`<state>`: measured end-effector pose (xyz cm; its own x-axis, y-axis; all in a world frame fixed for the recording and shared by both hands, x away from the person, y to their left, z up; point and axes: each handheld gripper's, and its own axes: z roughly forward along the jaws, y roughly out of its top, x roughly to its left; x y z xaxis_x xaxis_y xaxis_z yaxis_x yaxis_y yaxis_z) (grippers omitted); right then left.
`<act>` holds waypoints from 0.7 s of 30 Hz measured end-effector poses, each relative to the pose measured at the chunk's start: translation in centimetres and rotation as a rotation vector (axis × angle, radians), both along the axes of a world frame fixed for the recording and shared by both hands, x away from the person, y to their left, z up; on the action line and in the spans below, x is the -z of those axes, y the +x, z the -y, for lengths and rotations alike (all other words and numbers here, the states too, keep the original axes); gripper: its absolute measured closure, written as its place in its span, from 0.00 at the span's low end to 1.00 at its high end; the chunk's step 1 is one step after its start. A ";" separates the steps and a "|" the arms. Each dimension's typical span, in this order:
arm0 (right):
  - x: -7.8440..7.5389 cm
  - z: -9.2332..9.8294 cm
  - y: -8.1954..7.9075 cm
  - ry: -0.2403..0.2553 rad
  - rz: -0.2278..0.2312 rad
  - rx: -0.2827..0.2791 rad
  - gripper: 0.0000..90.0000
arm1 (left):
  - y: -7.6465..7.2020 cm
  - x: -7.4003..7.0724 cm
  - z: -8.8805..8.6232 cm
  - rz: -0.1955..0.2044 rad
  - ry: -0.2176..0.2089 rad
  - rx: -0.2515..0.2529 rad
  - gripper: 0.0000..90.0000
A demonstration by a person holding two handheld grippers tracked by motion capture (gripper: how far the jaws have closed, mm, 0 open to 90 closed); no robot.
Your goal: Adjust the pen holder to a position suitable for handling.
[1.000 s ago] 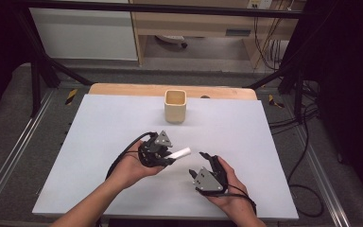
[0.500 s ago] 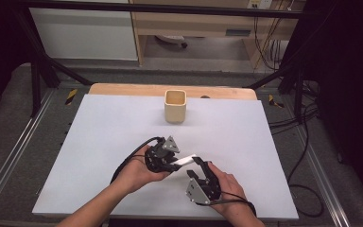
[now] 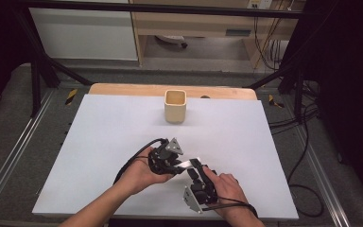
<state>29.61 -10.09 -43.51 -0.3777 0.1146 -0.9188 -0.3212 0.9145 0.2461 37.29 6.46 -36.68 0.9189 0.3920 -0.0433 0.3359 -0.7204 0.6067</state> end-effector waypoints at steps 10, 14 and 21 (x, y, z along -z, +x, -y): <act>-0.1 0.1 -0.1 -0.026 0.022 -0.005 0.65 | -0.1 0.0 0.3 -0.012 -0.006 0.011 0.80; 0.1 0.1 -0.1 -0.055 0.031 -0.011 0.68 | -0.1 0.1 0.3 -0.017 -0.003 0.010 0.80; 0.2 0.0 -0.2 -0.074 0.034 -0.018 0.71 | 0.0 0.2 0.3 -0.023 -0.005 0.012 0.80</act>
